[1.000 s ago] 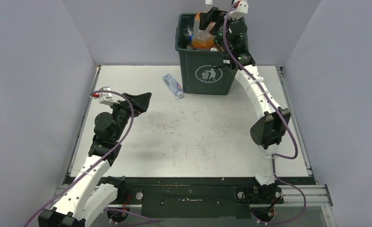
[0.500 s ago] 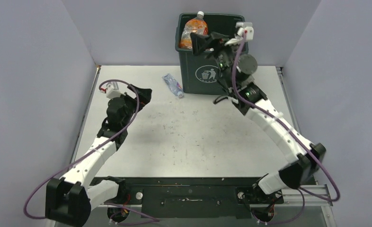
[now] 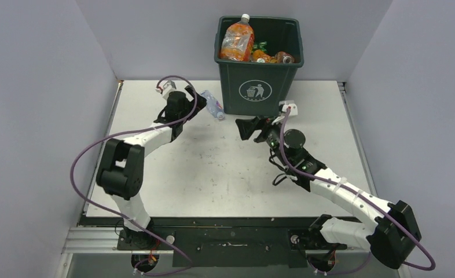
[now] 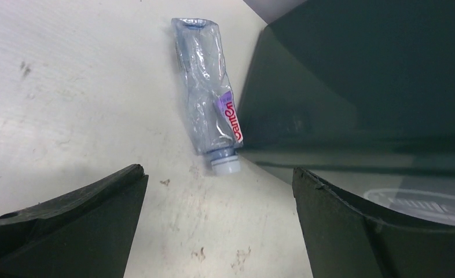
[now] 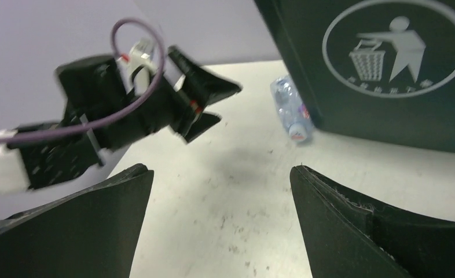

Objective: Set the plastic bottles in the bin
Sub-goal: Pick up the plastic bottle at the center of the board.

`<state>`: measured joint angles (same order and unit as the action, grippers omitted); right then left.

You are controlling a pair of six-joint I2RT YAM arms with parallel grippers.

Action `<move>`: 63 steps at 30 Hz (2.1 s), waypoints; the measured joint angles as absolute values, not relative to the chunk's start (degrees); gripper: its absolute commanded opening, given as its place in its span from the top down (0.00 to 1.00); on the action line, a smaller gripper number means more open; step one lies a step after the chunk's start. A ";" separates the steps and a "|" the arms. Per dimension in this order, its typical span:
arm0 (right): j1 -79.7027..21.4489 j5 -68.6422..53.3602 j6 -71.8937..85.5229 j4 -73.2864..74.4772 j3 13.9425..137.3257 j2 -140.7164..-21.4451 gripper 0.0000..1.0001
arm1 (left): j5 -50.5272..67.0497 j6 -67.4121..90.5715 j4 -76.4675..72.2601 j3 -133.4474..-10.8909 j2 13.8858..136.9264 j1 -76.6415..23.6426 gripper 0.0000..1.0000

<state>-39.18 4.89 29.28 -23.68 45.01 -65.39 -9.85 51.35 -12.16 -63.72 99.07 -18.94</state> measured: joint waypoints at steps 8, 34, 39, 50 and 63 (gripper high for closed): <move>-45.01 4.62 32.12 -23.92 32.67 -55.48 0.08 | -10.09 52.56 -8.12 -83.44 118.52 -19.86 0.04; -45.80 7.29 28.23 -15.66 27.20 -45.12 0.09 | -9.19 48.88 2.28 -98.65 133.10 -22.76 0.82; -45.80 8.01 27.86 -14.24 27.24 -43.09 0.09 | -7.73 50.39 -4.03 -90.21 129.16 -22.28 1.00; -45.84 8.14 27.97 -12.51 27.42 -42.35 0.09 | -4.58 56.82 -11.16 -61.45 107.70 -18.90 1.00; -47.35 4.73 28.36 -15.35 28.29 -53.08 0.09 | -3.68 67.33 -23.44 -32.64 71.59 -25.52 1.00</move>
